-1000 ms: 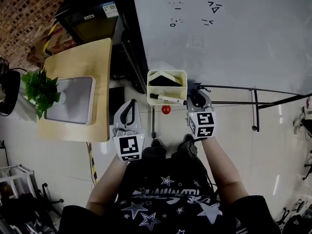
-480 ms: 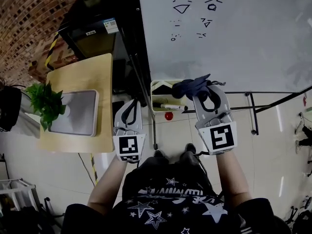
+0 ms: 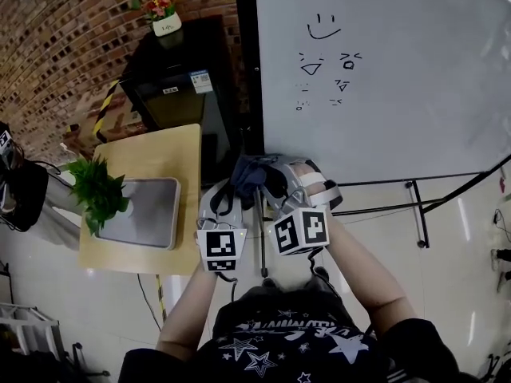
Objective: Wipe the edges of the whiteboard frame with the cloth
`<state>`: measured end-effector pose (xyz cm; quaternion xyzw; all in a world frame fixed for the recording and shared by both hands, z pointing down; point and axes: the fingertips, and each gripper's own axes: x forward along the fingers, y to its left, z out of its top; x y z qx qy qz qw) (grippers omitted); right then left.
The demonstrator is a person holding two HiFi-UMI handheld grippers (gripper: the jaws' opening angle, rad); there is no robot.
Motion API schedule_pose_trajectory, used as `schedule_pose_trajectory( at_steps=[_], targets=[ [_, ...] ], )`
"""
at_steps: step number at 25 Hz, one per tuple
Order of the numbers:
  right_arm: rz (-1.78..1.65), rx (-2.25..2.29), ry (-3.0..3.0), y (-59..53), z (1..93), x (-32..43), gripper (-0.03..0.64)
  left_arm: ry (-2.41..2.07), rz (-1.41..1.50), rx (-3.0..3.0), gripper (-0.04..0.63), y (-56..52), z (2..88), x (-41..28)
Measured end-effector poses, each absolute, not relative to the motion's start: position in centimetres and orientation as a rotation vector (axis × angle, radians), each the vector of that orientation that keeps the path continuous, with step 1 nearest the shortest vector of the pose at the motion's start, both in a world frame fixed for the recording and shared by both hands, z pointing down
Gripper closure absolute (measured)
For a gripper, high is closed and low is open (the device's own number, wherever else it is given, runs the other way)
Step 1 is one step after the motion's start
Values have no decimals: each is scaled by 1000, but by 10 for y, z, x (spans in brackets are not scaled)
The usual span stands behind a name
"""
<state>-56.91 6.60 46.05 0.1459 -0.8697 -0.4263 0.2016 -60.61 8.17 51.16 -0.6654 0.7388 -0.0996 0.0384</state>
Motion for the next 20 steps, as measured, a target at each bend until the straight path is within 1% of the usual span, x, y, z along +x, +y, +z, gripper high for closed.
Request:
schedule_pose_trajectory(
  at_steps=[5, 9, 14, 20],
  targets=[
    [-1197, 426, -2403, 59, 459, -573, 538, 2242, -270, -2056, 591, 77, 503, -606],
    [-1161, 468, -2455, 57, 442, -573, 538, 2206, -220, -2047, 591, 76, 480, -608],
    [-1130, 533, -2538, 54, 410, -570, 537, 2155, -166, -2008, 591, 69, 441, -612],
    [-1090, 635, -2642, 50, 359, -566, 537, 2116, -80, -1909, 591, 68, 372, -624]
  ],
)
